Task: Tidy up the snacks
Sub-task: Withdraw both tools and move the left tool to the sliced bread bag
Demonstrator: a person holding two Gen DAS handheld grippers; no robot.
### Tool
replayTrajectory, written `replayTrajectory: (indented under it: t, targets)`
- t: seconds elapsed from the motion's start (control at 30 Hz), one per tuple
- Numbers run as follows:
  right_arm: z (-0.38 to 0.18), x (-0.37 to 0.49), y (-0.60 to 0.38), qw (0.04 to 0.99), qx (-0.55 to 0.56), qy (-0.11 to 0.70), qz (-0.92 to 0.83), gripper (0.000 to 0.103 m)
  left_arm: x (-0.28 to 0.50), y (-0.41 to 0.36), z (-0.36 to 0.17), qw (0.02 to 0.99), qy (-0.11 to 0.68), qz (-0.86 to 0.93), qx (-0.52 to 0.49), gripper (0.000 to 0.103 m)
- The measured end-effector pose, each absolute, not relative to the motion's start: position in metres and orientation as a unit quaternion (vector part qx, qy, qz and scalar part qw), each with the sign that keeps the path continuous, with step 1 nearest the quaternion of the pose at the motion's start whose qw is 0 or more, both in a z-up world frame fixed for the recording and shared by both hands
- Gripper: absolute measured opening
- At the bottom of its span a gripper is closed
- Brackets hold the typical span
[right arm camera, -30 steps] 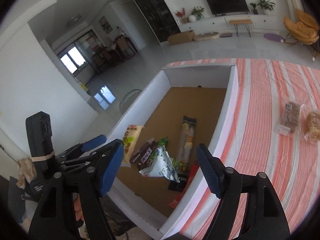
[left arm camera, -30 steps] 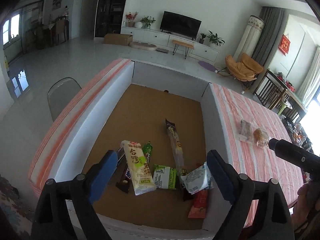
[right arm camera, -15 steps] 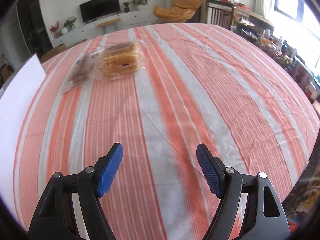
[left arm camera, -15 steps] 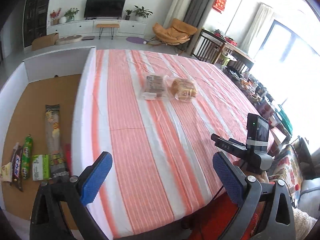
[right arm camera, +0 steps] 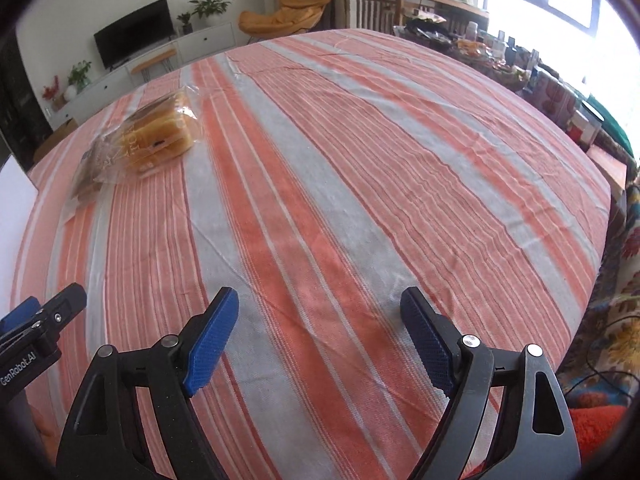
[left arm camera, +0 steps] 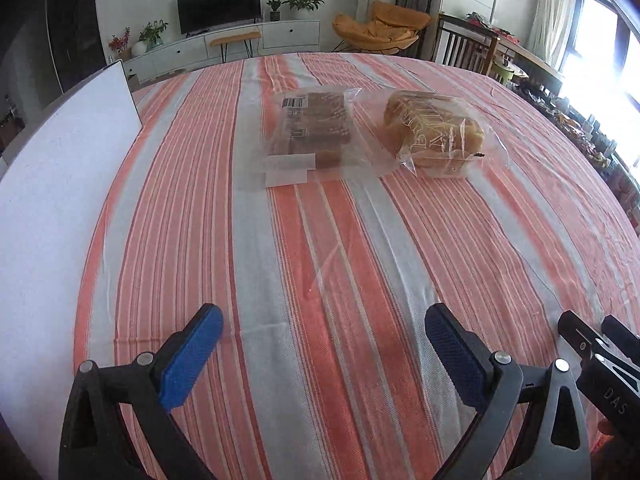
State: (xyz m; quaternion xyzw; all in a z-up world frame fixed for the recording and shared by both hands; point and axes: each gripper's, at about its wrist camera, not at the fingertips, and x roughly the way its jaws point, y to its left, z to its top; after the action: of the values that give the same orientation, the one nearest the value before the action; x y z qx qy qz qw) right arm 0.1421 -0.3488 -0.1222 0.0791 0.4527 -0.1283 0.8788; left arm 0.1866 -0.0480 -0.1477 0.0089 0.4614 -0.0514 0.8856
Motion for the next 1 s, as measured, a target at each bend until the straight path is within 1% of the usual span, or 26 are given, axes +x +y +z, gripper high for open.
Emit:
replayTrajectory:
  t: [0.07, 0.3, 0.93, 1.0]
  targets:
    - [-0.1245, 0.1434, -0.3476, 0.878, 0.073, 0.455, -0.13, 0.088, 0.1856, -0.0536, -0.1505, 0.886, 0.46, -0.05, 0.022, 0.103]
    - [-0.1258, 0.1447, -0.3486, 0.878, 0.075, 0.456, -0.126, 0.093, 0.1827, -0.0539, -0.1516, 0.888, 0.456, -0.055, 0.025, 0.103]
    - [-0.1258, 0.1437, -0.347, 0.878, 0.073, 0.457, -0.123, 0.094, 0.1842, -0.0541, -0.1506, 0.888, 0.456, -0.059, 0.023, 0.103]
    - [-0.1257, 0.1438, -0.347, 0.878, 0.073, 0.458, -0.123, 0.094, 0.1866, -0.052, -0.1494, 0.88, 0.468, -0.079, 0.031, 0.103]
